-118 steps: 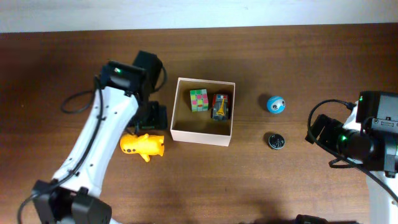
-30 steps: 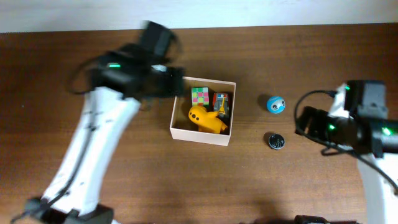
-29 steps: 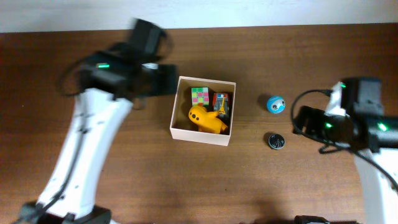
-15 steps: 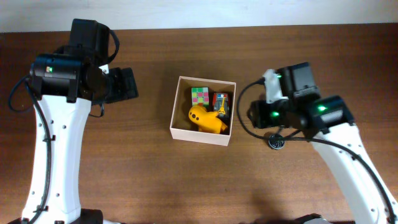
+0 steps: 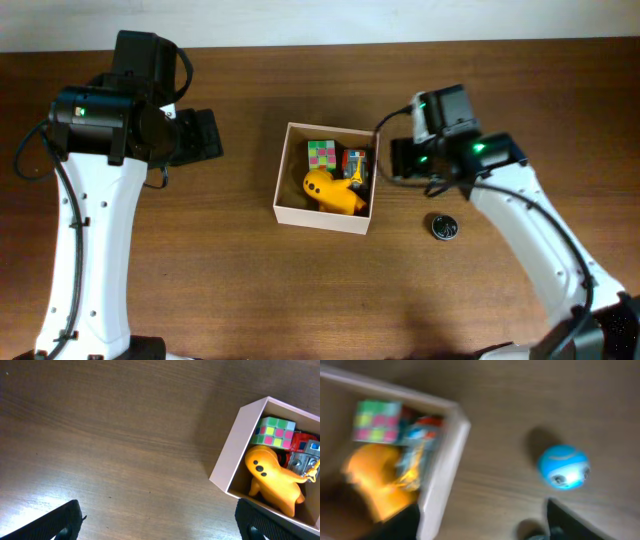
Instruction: Pack container
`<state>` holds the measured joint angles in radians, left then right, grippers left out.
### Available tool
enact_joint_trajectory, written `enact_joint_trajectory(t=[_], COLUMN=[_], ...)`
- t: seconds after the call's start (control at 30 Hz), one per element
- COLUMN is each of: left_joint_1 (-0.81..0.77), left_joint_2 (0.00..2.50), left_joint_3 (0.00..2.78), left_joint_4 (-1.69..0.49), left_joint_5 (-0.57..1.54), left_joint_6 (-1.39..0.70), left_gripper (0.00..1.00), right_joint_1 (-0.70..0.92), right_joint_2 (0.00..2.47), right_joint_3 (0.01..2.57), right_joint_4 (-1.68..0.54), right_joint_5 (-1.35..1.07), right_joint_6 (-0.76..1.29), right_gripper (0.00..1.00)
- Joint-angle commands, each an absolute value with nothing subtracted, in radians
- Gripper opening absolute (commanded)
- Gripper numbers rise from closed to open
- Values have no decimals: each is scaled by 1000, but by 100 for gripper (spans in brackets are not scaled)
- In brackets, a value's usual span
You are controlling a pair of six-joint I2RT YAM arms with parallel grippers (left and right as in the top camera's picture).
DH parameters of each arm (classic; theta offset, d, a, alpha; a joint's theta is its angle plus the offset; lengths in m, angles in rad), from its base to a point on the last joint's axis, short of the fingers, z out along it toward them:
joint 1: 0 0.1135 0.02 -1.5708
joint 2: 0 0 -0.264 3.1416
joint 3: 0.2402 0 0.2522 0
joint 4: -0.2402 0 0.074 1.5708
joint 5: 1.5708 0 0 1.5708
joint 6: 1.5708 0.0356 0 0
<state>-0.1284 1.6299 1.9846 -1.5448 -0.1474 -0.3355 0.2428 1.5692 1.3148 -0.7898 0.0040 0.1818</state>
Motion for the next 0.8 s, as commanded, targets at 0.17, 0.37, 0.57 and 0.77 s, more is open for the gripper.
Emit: enact_joint_trajectory(t=[0.17, 0.37, 0.57, 0.77], left_joint_1=[-126, -126, -126, -126], left_joint_2=[1628, 1628, 1628, 1628], left_joint_3=[1992, 1992, 1992, 1992], left_joint_4=[-1546, -1546, -1546, -1546], left_joint_5=[-158, -158, -158, -158], left_joint_6=[-320, -320, -321, -321], left_gripper=[99, 99, 99, 99], right_joint_1=[69, 23, 12, 14], right_joint_2=[1750, 1888, 1956, 1953], right_joint_3=[1328, 1328, 1328, 1328], right_joint_4=[-728, -653, -651, -664], right_joint_5=[9, 8, 7, 7], right_joint_6=[107, 109, 117, 139], right_gripper=[93, 94, 81, 50])
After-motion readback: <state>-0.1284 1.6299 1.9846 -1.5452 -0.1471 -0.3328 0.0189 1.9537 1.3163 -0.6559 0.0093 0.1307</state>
